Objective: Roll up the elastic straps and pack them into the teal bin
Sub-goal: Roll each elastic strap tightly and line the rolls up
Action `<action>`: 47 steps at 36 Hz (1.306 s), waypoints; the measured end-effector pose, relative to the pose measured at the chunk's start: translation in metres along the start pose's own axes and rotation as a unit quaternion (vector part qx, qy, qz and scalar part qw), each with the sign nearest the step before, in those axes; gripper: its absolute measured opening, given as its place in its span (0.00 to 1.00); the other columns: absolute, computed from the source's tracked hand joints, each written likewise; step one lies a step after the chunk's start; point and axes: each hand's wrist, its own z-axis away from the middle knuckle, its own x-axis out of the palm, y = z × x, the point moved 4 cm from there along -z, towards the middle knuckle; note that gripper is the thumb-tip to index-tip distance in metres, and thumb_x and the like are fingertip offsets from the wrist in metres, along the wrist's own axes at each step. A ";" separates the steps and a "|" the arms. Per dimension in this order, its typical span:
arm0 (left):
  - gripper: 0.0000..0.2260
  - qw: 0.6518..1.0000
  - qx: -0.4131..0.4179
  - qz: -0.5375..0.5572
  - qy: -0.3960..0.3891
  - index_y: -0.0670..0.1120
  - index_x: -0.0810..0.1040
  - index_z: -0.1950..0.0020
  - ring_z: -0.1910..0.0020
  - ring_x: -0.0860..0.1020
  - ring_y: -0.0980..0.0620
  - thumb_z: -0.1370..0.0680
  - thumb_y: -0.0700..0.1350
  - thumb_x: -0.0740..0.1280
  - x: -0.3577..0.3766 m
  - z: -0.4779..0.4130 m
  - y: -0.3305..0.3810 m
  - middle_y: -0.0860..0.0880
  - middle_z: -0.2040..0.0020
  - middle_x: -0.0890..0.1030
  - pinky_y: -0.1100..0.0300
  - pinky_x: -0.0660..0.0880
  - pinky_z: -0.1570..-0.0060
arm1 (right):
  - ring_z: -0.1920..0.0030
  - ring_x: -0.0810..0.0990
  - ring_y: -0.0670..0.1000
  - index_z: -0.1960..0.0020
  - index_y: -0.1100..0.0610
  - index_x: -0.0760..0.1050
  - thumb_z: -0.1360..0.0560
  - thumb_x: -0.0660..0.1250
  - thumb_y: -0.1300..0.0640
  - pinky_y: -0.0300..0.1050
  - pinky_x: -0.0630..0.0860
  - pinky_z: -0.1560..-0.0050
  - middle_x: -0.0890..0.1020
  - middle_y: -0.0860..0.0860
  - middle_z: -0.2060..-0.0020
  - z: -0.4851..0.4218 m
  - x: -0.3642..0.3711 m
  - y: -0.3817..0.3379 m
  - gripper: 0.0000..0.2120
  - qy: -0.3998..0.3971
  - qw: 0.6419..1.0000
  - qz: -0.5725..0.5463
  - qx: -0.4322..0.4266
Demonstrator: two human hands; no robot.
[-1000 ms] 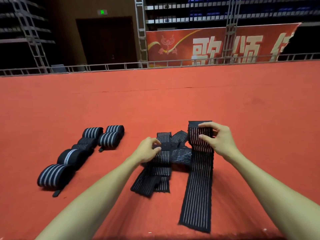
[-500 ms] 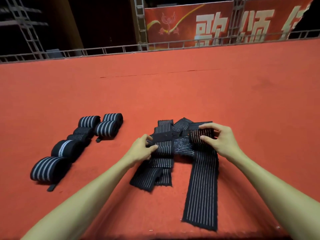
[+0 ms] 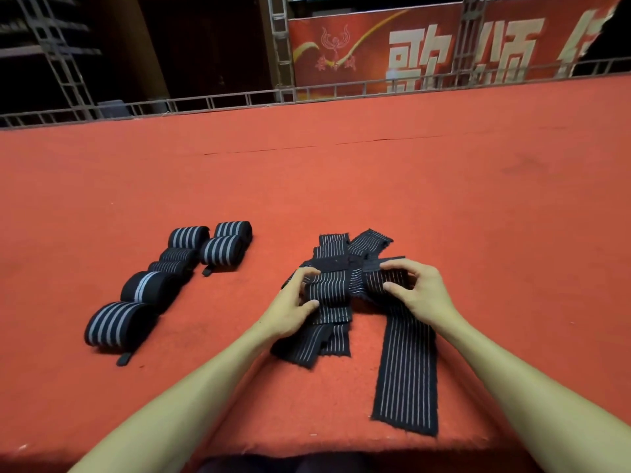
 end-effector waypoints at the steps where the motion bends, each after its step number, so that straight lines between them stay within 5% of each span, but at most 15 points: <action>1: 0.23 1.000 0.002 0.000 0.005 0.57 0.67 0.37 0.50 0.74 0.58 0.22 0.32 0.64 -0.002 0.001 0.002 0.52 0.44 0.75 0.55 0.74 0.43 | 0.46 0.82 0.46 0.49 0.45 0.81 0.30 0.76 0.67 0.50 0.76 0.37 0.84 0.43 0.50 0.002 0.002 0.003 0.19 0.007 1.000 -0.001 0.006; 4: 0.22 1.000 -0.003 0.024 0.003 0.54 0.66 0.33 0.52 0.75 0.58 0.21 0.33 0.64 -0.006 0.005 0.004 0.50 0.47 0.75 0.56 0.76 0.43 | 0.46 0.82 0.48 0.50 0.46 0.81 0.31 0.75 0.68 0.50 0.76 0.37 0.84 0.45 0.50 0.007 0.006 0.011 0.19 0.027 0.999 -0.009 0.023; 11: 0.32 0.997 -0.002 -0.039 -0.064 0.66 0.61 0.31 0.64 0.67 0.58 0.24 0.40 0.71 0.001 0.015 -0.007 0.50 0.57 0.72 0.57 0.72 0.55 | 0.46 0.81 0.47 0.49 0.48 0.81 0.30 0.75 0.68 0.45 0.74 0.37 0.83 0.44 0.50 0.015 0.012 0.020 0.18 0.036 0.999 -0.002 0.039; 15: 0.32 0.997 0.005 -0.025 -0.076 0.66 0.64 0.32 0.61 0.68 0.57 0.25 0.38 0.72 0.002 0.019 -0.005 0.51 0.43 0.74 0.62 0.74 0.57 | 0.45 0.80 0.48 0.46 0.51 0.82 0.29 0.75 0.66 0.44 0.72 0.37 0.83 0.44 0.50 0.021 0.016 0.026 0.16 0.035 0.998 0.036 0.042; 22: 0.26 0.992 0.032 -0.055 -0.110 0.67 0.67 0.38 0.51 0.75 0.53 0.24 0.38 0.69 0.006 0.023 -0.001 0.60 0.37 0.73 0.57 0.74 0.48 | 0.48 0.80 0.46 0.45 0.54 0.82 0.29 0.75 0.65 0.30 0.66 0.47 0.82 0.43 0.51 0.025 0.016 0.023 0.14 0.041 0.996 0.066 0.043; 25: 0.27 0.991 0.037 -0.056 -0.113 0.66 0.65 0.35 0.39 0.73 0.62 0.22 0.36 0.67 0.009 0.025 0.002 0.67 0.35 0.70 0.64 0.72 0.44 | 0.47 0.79 0.45 0.44 0.54 0.82 0.28 0.75 0.64 0.30 0.66 0.46 0.82 0.43 0.50 0.026 0.016 0.023 0.14 0.037 0.996 0.071 0.046; 31: 0.23 0.987 0.069 -0.077 -0.122 0.59 0.68 0.33 0.38 0.68 0.74 0.21 0.34 0.65 0.009 0.027 0.009 0.69 0.34 0.68 0.76 0.65 0.44 | 0.46 0.79 0.44 0.44 0.54 0.82 0.28 0.75 0.64 0.35 0.68 0.41 0.81 0.41 0.50 0.027 0.017 0.022 0.14 0.032 0.995 0.086 0.042; 34: 0.18 0.985 0.081 -0.077 -0.130 0.49 0.72 0.32 0.35 0.69 0.71 0.21 0.35 0.65 0.010 0.025 0.008 0.64 0.36 0.72 0.73 0.60 0.34 | 0.46 0.79 0.44 0.44 0.54 0.82 0.28 0.75 0.64 0.32 0.67 0.42 0.81 0.41 0.50 0.027 0.017 0.023 0.14 0.032 0.995 0.086 0.038; 42: 0.15 0.981 0.040 -0.086 -0.171 0.52 0.78 0.39 0.46 0.76 0.65 0.23 0.38 0.69 0.005 0.016 0.009 0.61 0.46 0.79 0.67 0.69 0.40 | 0.46 0.79 0.43 0.44 0.54 0.83 0.28 0.75 0.64 0.32 0.67 0.41 0.82 0.42 0.49 0.028 0.018 0.025 0.14 0.031 0.995 0.087 0.038; 47: 0.16 0.971 0.035 -0.102 -0.213 0.52 0.77 0.38 0.43 0.76 0.58 0.23 0.38 0.69 0.001 0.012 0.015 0.56 0.44 0.79 0.62 0.69 0.38 | 0.46 0.79 0.43 0.44 0.53 0.83 0.28 0.75 0.63 0.31 0.68 0.42 0.81 0.40 0.49 0.028 0.018 0.026 0.14 0.029 0.995 0.089 0.040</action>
